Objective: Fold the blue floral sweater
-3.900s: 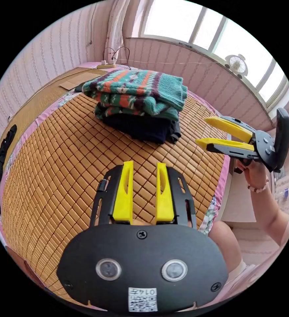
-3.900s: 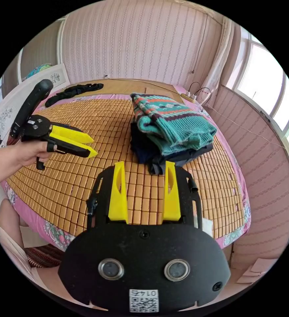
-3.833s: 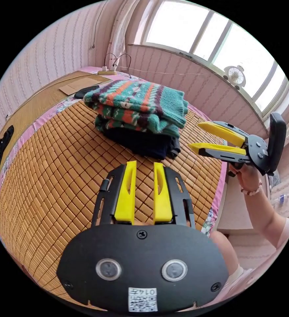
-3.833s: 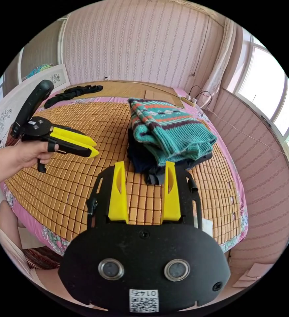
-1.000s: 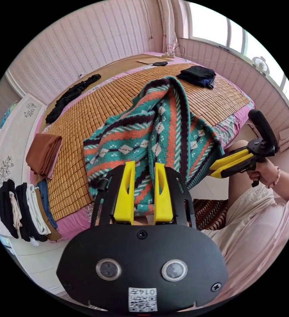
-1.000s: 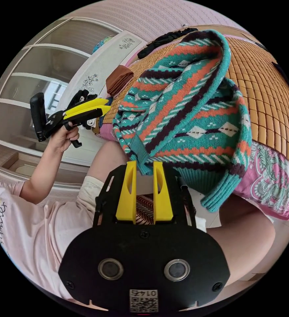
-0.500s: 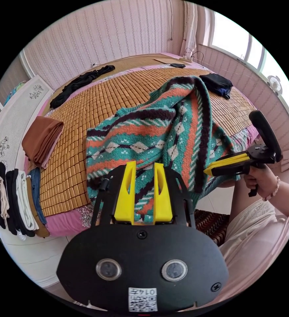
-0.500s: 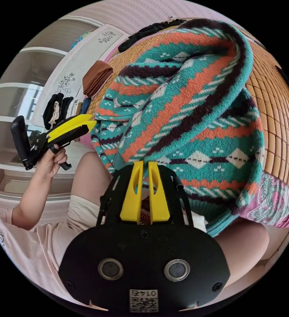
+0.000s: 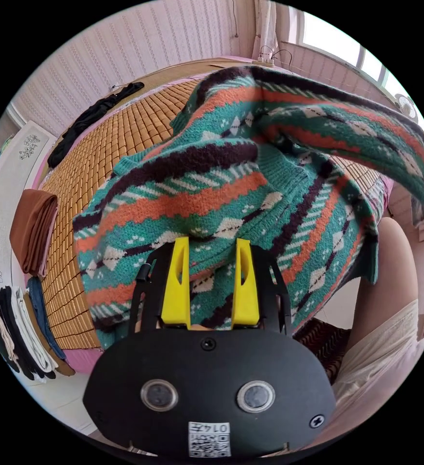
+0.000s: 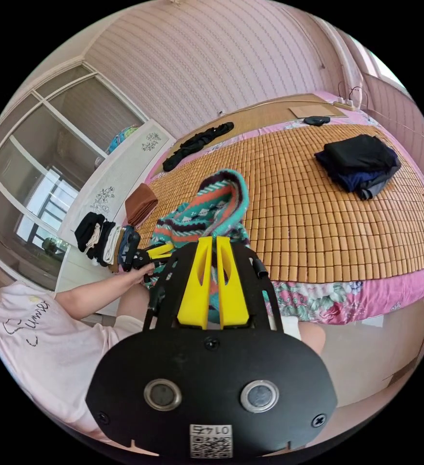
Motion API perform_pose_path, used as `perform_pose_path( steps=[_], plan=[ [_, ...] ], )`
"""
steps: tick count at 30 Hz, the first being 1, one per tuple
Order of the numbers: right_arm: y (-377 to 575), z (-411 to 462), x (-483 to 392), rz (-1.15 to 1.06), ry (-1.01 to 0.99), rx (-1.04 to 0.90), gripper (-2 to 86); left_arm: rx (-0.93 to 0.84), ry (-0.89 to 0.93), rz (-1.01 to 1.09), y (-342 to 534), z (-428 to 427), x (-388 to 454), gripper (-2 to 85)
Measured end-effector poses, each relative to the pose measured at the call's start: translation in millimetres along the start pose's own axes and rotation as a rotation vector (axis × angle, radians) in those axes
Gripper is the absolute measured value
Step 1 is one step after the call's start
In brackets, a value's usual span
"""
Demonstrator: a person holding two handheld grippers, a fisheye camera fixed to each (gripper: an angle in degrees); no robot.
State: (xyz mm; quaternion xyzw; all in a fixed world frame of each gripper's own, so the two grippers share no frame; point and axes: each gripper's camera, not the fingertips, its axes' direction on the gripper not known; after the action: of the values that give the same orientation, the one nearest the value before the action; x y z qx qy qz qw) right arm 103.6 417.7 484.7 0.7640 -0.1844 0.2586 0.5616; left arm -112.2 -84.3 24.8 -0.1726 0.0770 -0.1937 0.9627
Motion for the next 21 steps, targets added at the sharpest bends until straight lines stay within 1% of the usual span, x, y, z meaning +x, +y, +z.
perform_pose_path(
  steps=[3, 4, 5, 7, 9, 11, 13, 15, 17, 18, 20, 21],
  plan=[
    [-7.6, -23.0, 1.6, 0.024, 0.042, 0.048, 0.6, -0.027, 0.075, -0.017, -6.5, 9.4, -14.2, 11.2],
    [-10.1, -27.8, -1.6, 0.021, 0.063, 0.060, 0.6, -0.032, 0.093, -0.024, -7.2, 10.1, -19.0, 8.2],
    [-13.0, -31.8, -6.0, 0.015, 0.087, 0.070, 0.6, -0.028, 0.072, -0.028, -5.6, 8.5, -23.4, 4.0],
    [-19.7, -38.4, -12.5, 0.002, 0.118, 0.087, 0.6, -0.008, 0.105, -0.041, 0.1, 3.7, -32.2, 1.1],
    [-29.4, -46.0, -17.2, -0.006, 0.140, 0.099, 0.5, 0.052, 0.150, -0.076, 9.7, -12.3, -45.7, 0.1],
    [-45.0, -56.5, -21.8, -0.019, 0.181, 0.112, 0.5, 0.190, 0.208, -0.143, 34.0, -50.2, -72.6, -0.3],
    [-57.0, -63.4, -24.2, -0.027, 0.210, 0.115, 0.5, 0.289, 0.207, -0.232, 64.5, -82.8, -102.4, -0.3],
    [-69.3, -68.0, -25.4, -0.030, 0.242, 0.109, 0.5, 0.370, 0.178, -0.368, 105.6, -110.7, -141.0, -0.1],
    [-87.3, -68.5, -25.4, -0.034, 0.293, 0.085, 0.6, 0.408, 0.066, -0.592, 168.3, -132.3, -194.4, 0.8],
    [-92.2, -67.2, -24.9, -0.035, 0.312, 0.077, 0.6, 0.394, 0.018, -0.662, 184.7, -134.5, -206.9, 1.1],
    [-112.2, -62.7, -20.5, -0.002, 0.381, 0.054, 0.8, 0.317, -0.159, -0.912, 245.3, -139.6, -243.6, 1.0],
    [-117.0, -62.1, -20.4, 0.005, 0.390, 0.051, 1.0, 0.313, -0.200, -0.947, 257.5, -142.2, -247.6, 0.8]
  ],
)
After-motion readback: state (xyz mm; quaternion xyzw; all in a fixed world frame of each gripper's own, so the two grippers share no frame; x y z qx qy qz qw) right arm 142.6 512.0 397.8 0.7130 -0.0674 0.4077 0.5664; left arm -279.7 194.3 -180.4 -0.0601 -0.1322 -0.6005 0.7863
